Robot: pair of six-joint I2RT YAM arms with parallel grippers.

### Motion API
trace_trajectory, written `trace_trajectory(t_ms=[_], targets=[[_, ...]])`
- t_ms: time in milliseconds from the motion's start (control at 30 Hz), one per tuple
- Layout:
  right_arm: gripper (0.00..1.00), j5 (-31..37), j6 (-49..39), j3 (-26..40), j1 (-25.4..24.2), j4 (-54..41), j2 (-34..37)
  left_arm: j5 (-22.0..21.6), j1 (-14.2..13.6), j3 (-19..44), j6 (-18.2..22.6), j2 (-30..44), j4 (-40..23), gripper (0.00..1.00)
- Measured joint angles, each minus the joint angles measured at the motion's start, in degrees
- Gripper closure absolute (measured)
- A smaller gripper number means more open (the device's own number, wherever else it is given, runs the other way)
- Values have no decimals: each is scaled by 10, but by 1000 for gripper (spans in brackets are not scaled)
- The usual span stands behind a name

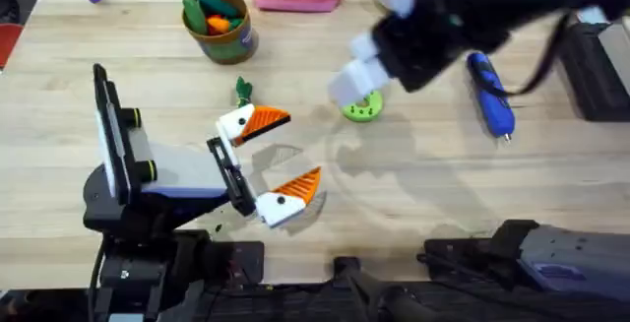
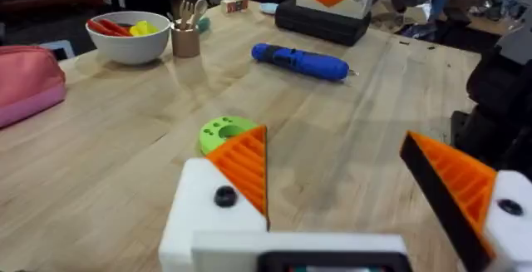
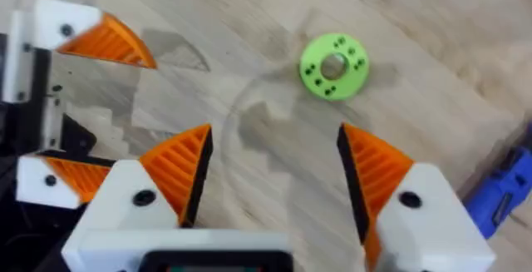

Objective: Pick up the gripper from the table and insert it into the empty holder that is missing its gripper. Then pick up a screw, insert it into the mounting hole, and use the screwdriver to tighten it. Finally, clean up the table by picking up the vegetable and placing it into the bucket.

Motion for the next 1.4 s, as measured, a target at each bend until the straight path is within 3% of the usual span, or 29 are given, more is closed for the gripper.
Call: trace_trajectory(t_ms=[133, 400, 1233, 1300, 1400], targets=[[126, 0, 21, -41, -32, -3, -37, 0, 0, 0, 1, 0, 0, 15], [125, 0, 48, -50, -83, -12, -44, 0, 0, 0, 1, 0, 0, 15], [126, 0, 65, -52, -87, -8, -44, 0, 0, 0, 1, 0, 0, 15], [125, 0, 71, -56, -87, -7, -44, 0, 0, 0, 2, 0, 0, 223], [126, 0, 77, -76, -88, -8, -46, 0, 0, 0, 2, 0, 0, 686]])
